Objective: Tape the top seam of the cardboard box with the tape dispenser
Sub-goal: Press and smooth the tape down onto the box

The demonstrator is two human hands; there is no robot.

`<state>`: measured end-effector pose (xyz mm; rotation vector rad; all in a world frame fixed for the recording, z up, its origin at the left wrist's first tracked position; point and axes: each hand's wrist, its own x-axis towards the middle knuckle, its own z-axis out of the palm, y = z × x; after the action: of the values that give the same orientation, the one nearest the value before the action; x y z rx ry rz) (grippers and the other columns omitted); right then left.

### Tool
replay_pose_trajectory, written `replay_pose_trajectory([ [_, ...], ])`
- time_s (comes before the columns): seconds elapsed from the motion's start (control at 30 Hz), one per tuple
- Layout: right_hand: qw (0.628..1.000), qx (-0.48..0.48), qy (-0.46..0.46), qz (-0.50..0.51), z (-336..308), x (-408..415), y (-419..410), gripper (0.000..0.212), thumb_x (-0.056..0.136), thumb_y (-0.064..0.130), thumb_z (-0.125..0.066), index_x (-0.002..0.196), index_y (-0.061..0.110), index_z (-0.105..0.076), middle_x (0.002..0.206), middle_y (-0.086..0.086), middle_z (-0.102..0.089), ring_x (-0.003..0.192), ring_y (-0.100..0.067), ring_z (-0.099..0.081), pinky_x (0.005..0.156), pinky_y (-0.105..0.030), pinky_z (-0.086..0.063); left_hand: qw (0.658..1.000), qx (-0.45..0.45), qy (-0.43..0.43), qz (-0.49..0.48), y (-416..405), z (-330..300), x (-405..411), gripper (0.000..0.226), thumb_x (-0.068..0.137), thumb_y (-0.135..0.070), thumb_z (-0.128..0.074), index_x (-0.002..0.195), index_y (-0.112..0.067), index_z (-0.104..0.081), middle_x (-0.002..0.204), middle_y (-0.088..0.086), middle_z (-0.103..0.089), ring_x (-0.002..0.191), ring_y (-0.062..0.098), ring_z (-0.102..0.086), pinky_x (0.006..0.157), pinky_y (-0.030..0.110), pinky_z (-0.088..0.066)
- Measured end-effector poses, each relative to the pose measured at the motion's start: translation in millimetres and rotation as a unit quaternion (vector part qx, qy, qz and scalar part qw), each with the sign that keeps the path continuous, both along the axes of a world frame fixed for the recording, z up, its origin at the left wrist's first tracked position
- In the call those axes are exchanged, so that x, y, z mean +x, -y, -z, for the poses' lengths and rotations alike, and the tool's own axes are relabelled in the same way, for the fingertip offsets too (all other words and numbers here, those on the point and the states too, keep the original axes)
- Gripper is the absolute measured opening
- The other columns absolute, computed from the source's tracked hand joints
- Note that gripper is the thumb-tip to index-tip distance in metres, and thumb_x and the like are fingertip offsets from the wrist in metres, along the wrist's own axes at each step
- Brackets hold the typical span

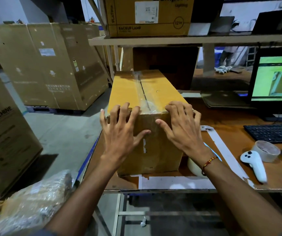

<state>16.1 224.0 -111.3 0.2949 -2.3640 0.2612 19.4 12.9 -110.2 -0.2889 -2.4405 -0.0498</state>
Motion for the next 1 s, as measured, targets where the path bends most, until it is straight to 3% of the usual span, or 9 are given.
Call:
replay_pose_trajectory([
  [0.17, 0.999, 0.045, -0.009, 0.014, 2.8, -1.3, -4.4, 0.073, 0.086, 0.075, -0.044, 0.132, 0.019, -0.046, 0.139, -0.008, -0.051, 0.127, -0.030, -0.045, 0.097, -0.055, -0.041, 1.000, -0.014, 0.003, 0.008, 3.8, 10.1, 1.0, 0.111, 0.067, -0.076, -0.065, 0.156, -0.031, -0.015, 0.161, 0.012, -0.024, 0.145, 0.037, -0.022, 0.109, 0.062, -0.032],
  [0.33, 0.995, 0.091, 0.014, 0.024, 2.7, 1.4, -7.5, 0.091, 0.073, 0.080, -0.059, 0.139, 0.019, -0.042, 0.143, -0.009, -0.045, 0.134, -0.031, -0.039, 0.111, -0.061, -0.030, 0.996, -0.069, 0.020, 0.044, 20.0, 5.5, 4.1, 0.126, 0.061, -0.064, -0.080, 0.158, -0.028, -0.006, 0.161, 0.010, -0.021, 0.144, 0.034, -0.023, 0.109, 0.054, -0.035],
  [0.47, 0.996, 0.085, -0.005, 0.031, -8.2, 3.2, 6.2, 0.084, 0.081, 0.084, -0.043, 0.136, 0.022, -0.048, 0.142, -0.010, -0.047, 0.136, -0.033, -0.039, 0.116, -0.066, -0.017, 0.994, -0.078, 0.018, 0.076, 38.7, -0.1, 6.5, 0.125, 0.066, -0.054, -0.083, 0.158, -0.017, -0.008, 0.161, 0.009, -0.024, 0.144, 0.029, -0.027, 0.112, 0.044, -0.037],
  [0.6, 0.994, 0.102, -0.036, 0.030, -2.7, -3.4, 22.6, 0.076, 0.090, 0.079, -0.036, 0.136, 0.021, -0.052, 0.139, -0.010, -0.055, 0.135, -0.035, -0.044, 0.115, -0.063, -0.021, 0.995, -0.038, -0.005, 0.089, 45.8, 2.6, 8.3, 0.118, 0.068, -0.050, -0.083, 0.157, -0.012, -0.015, 0.157, 0.011, -0.030, 0.142, 0.026, -0.027, 0.102, 0.040, -0.048],
  [0.77, 0.986, 0.164, -0.042, 0.011, 10.3, -9.9, 8.0, 0.102, 0.079, 0.088, -0.043, 0.154, 0.019, -0.033, 0.152, -0.012, -0.044, 0.142, -0.037, -0.037, 0.114, -0.058, -0.024, 0.994, -0.028, -0.016, 0.100, 48.2, 5.9, 5.0, 0.110, 0.068, -0.048, -0.084, 0.154, -0.011, -0.025, 0.151, 0.010, -0.035, 0.139, 0.028, -0.033, 0.103, 0.045, -0.048],
  [0.87, 0.985, 0.172, -0.031, -0.004, 5.0, -8.7, 5.5, 0.105, 0.072, 0.087, -0.053, 0.150, 0.020, -0.036, 0.150, -0.007, -0.047, 0.135, -0.034, -0.045, 0.103, -0.050, -0.027, 0.996, -0.028, -0.036, 0.075, 40.9, 1.5, 6.9, 0.091, 0.075, -0.057, -0.075, 0.148, -0.019, -0.036, 0.144, 0.006, -0.044, 0.132, 0.027, -0.039, 0.107, 0.055, -0.039],
  [1.0, 0.986, 0.160, -0.033, -0.027, -5.1, -3.9, 5.4, 0.081, 0.077, 0.074, -0.063, 0.139, 0.024, -0.049, 0.142, -0.002, -0.055, 0.126, -0.030, -0.049, 0.092, -0.046, -0.030, 0.998, -0.051, -0.044, -0.010, 15.2, -16.6, 5.7, 0.073, 0.086, -0.079, -0.035, 0.145, -0.036, -0.040, 0.121, 0.007, -0.054, 0.109, 0.030, -0.048, 0.096, 0.051, -0.029],
])
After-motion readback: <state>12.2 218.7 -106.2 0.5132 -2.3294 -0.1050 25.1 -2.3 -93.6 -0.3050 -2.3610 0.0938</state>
